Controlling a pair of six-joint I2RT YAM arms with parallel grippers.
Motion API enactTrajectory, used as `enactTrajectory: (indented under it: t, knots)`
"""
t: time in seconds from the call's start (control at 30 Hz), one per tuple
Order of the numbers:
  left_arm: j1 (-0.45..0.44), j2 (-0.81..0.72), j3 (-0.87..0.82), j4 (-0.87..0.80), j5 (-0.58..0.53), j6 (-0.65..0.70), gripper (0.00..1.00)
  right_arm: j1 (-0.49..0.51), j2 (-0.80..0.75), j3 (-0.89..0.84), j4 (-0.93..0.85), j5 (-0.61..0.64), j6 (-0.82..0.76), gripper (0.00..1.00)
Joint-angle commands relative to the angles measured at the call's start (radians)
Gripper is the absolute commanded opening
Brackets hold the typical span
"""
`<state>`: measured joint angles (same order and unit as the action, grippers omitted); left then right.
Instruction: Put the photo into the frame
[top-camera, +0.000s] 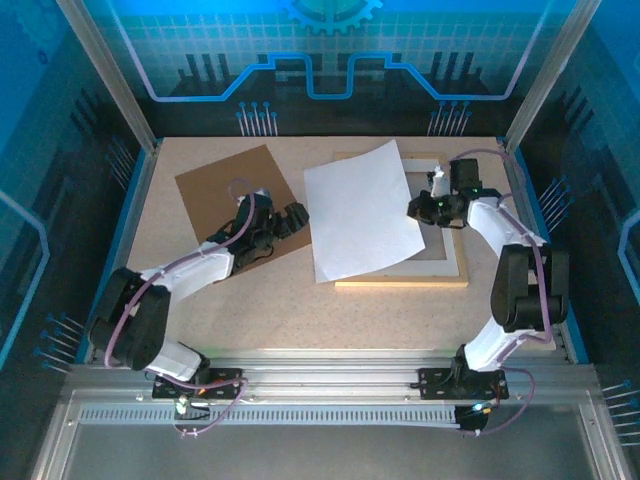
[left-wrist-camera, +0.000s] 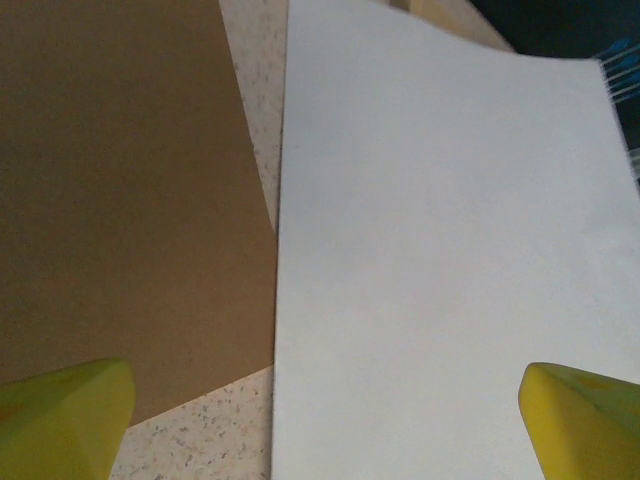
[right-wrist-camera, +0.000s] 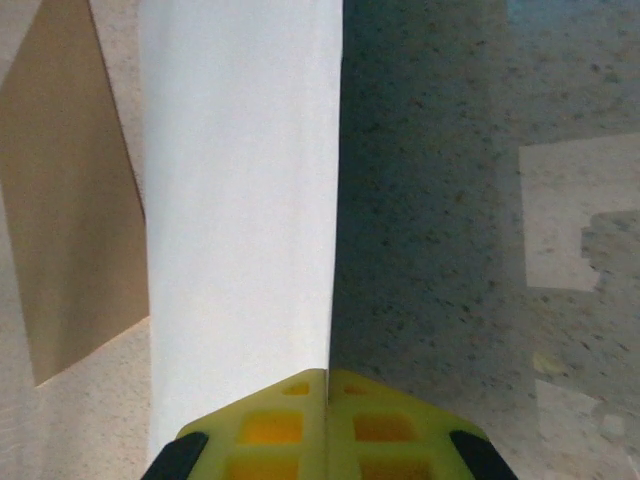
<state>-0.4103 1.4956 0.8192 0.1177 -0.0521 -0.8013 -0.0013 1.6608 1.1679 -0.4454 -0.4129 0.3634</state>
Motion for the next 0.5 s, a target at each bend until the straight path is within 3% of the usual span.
enactTrajectory:
  t: [0.0,0.47]
  knots:
    - [0.009,0.031,0.023,0.073,0.076,0.031,0.99,-0.025,-0.044,-0.02,-0.046,0.05,-0.061,0.0]
    - [0.009,0.048,0.051,0.02,0.079,0.104,0.99,-0.081,-0.102,-0.045,-0.087,0.187,-0.103,0.0]
